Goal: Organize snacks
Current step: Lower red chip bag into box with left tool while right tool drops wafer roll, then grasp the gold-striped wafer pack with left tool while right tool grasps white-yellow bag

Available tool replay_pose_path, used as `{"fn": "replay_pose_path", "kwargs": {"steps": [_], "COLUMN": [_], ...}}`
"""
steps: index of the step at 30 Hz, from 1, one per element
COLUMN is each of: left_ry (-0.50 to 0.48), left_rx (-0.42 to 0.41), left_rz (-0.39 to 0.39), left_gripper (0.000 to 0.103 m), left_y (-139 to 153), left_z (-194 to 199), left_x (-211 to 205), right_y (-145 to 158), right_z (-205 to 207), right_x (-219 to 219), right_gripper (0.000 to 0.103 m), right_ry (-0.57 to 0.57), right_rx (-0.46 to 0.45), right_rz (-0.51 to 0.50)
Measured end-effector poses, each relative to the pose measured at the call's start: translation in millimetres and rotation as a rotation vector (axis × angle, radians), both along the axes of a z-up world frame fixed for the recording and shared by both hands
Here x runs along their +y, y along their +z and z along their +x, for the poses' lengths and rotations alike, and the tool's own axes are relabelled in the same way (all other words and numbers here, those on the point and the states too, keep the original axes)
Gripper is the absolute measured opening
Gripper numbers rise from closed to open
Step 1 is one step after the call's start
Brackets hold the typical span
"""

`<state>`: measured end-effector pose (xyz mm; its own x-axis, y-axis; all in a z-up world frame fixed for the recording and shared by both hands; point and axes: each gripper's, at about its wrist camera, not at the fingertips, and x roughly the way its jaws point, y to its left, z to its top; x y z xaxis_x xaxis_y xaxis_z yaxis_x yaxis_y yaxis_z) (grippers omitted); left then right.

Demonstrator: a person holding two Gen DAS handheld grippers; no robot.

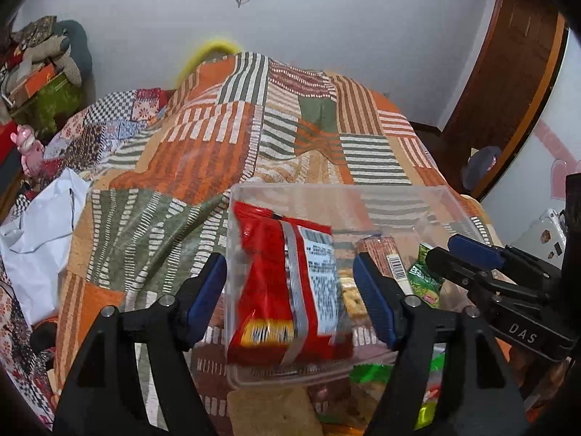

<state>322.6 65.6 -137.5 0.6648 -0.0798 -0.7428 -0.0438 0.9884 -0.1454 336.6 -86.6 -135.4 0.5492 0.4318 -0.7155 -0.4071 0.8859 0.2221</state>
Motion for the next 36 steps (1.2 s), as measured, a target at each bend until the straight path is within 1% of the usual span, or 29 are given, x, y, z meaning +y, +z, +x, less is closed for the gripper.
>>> {"fn": "replay_pose_path", "kwargs": {"steps": [8,15,19,22,27,32,36], "left_ry": [-0.02,-0.041,-0.037,-0.024,-0.009,-0.003,-0.004], "left_rx": [-0.053,-0.092,-0.1,-0.093,-0.05,-0.001,0.046], "left_rz": [0.029,0.072,0.096,0.113,0.125,0.119,0.112], "left_gripper": [0.072,0.074,0.077,0.078,0.078,0.078,0.078], "left_y": [25.9,49.2,54.6,53.5,40.6,21.4,4.2], "left_z": [-28.8,-66.8,-88.5,-103.6,-123.2,-138.1,-146.0], "left_x": [-4.1,-4.1,1.8,9.4,22.2,32.2,39.6], "right_y": [21.2,43.2,52.0,54.6,51.4,36.2,17.1], "right_z": [-21.2,-47.9,-64.1,-75.4,-88.5,-100.5,-105.1], "right_x": [-1.7,-11.4,-22.3,-31.0,-44.8,-54.8,-58.6], "right_gripper": [0.043,0.044,0.048,0.05,0.052,0.052,0.053], "right_ry": [0.019,0.026,0.023,0.015,-0.001,-0.023,-0.019], "right_rx": [-0.063,-0.117,-0.141,-0.155,-0.149,-0.128,-0.075], "right_rz": [-0.016,-0.016,-0.017,-0.024,-0.029,-0.076,-0.098]}}
